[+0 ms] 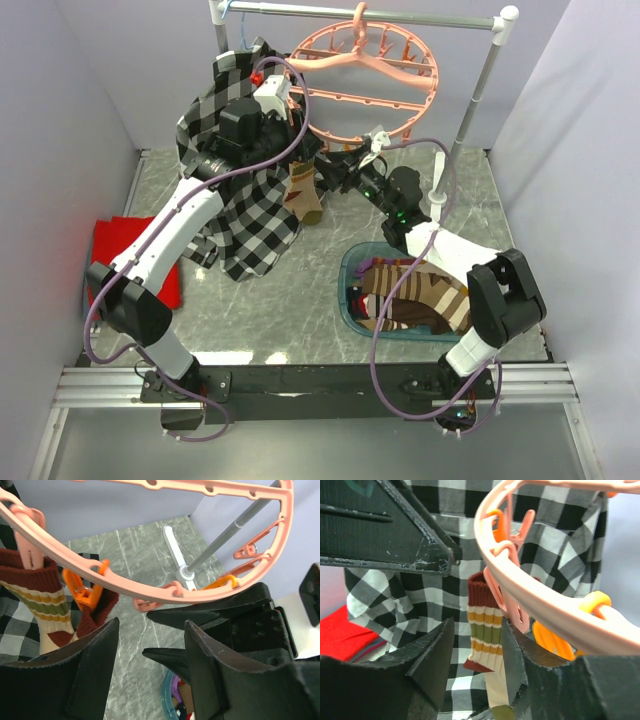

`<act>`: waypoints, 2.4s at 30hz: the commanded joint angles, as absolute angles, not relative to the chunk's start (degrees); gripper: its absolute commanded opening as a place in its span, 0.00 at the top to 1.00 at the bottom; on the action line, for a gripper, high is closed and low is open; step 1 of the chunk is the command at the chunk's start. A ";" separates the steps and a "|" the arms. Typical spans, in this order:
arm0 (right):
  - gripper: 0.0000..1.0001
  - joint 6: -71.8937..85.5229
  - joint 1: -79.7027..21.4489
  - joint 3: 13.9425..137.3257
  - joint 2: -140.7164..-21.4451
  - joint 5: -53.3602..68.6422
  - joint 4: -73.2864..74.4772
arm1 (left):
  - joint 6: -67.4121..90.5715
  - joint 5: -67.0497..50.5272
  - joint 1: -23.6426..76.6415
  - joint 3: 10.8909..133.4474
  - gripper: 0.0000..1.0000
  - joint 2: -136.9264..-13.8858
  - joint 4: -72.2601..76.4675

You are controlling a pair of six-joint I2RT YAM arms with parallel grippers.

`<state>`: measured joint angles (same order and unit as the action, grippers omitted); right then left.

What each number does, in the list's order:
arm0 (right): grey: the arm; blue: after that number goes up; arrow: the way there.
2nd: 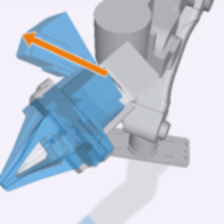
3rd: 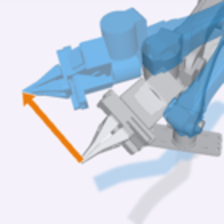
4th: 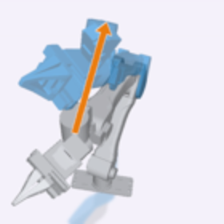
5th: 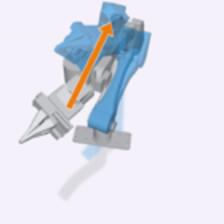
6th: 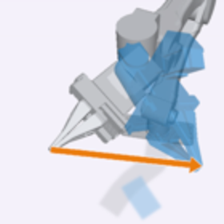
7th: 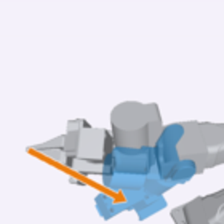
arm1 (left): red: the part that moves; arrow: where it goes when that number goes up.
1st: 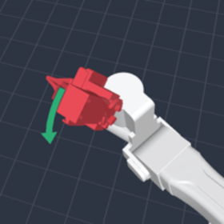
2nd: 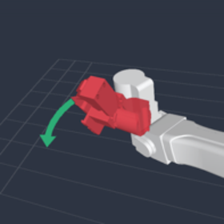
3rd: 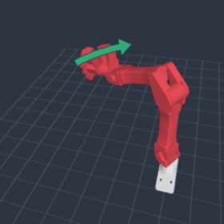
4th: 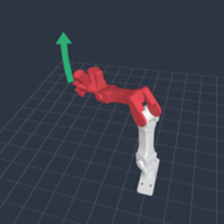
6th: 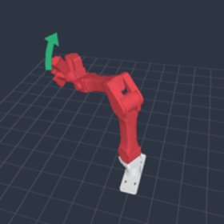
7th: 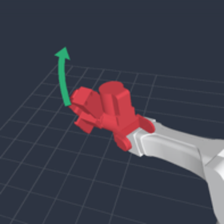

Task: Clip the socks to the hanger
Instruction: Open the clamp at the hanger.

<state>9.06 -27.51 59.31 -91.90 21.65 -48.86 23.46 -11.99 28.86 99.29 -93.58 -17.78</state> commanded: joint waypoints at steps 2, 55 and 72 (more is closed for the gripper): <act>0.49 7.30 -27.60 58.62 -89.03 17.49 -51.85 | 24.26 -10.20 28.92 99.40 0.41 -92.29 -15.64; 0.47 1.23 -26.02 48.43 -74.44 18.45 -40.25 | 34.80 3.78 35.25 99.93 0.59 -99.76 -6.77; 0.46 1.58 -22.94 54.84 -80.77 22.24 -42.27 | 34.45 1.76 35.33 100.81 0.90 -98.88 -7.11</act>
<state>1.98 -23.79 51.33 -79.99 21.19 -39.38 34.13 2.81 35.09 98.59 -100.05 -9.61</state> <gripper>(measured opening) 0.536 0.110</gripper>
